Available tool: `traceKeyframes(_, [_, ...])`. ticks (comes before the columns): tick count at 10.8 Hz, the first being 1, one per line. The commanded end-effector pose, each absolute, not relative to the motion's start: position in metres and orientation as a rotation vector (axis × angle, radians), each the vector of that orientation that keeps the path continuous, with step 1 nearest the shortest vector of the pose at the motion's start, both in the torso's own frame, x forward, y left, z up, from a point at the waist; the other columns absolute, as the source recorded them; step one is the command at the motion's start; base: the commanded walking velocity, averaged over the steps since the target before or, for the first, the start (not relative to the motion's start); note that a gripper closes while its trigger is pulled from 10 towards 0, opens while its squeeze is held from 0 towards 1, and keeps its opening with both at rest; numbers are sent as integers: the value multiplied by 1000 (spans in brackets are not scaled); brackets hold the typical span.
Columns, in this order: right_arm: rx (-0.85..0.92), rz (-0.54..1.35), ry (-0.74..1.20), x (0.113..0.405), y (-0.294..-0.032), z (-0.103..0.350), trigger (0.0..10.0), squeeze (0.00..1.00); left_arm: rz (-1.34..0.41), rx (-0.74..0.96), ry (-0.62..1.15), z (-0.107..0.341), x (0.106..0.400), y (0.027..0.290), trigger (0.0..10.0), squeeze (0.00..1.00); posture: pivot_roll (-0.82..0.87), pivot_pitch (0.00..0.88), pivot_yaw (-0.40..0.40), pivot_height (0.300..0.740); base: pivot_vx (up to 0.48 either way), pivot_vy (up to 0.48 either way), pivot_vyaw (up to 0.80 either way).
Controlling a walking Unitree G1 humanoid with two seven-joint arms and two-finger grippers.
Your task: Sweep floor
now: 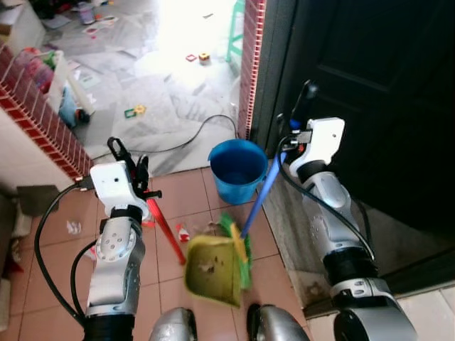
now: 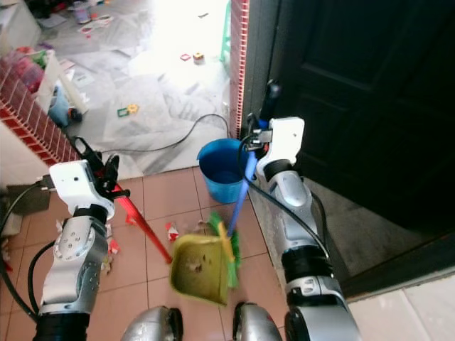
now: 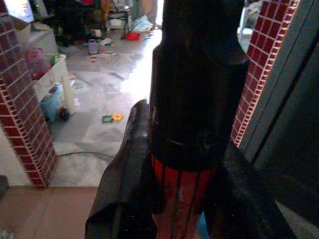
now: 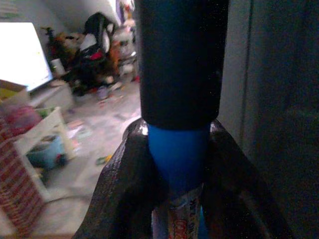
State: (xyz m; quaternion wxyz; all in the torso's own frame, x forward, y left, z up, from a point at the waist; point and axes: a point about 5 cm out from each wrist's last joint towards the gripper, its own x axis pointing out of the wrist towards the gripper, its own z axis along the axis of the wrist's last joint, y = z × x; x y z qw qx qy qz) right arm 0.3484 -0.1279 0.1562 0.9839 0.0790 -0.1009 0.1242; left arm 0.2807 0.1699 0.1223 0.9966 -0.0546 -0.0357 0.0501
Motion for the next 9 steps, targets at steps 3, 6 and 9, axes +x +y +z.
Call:
traceKeyframes(3, [399,377,-187,347,-112,167,10000,0,91,-147,-143,138,283,165,10000,0,-27,132,39,740,0,0,0])
traceKeyframes(6, [129,325,-278,350,-135,181,10000,0,95,-148,-141,137,283,165,10000,0,-36,132,40,740,0,0,0])
traceKeyframes(9, [7,305,-348,347,-146,199,10000,0,94,-148,-143,138,286,165,10000,0,-45,124,43,740,0,0,0])
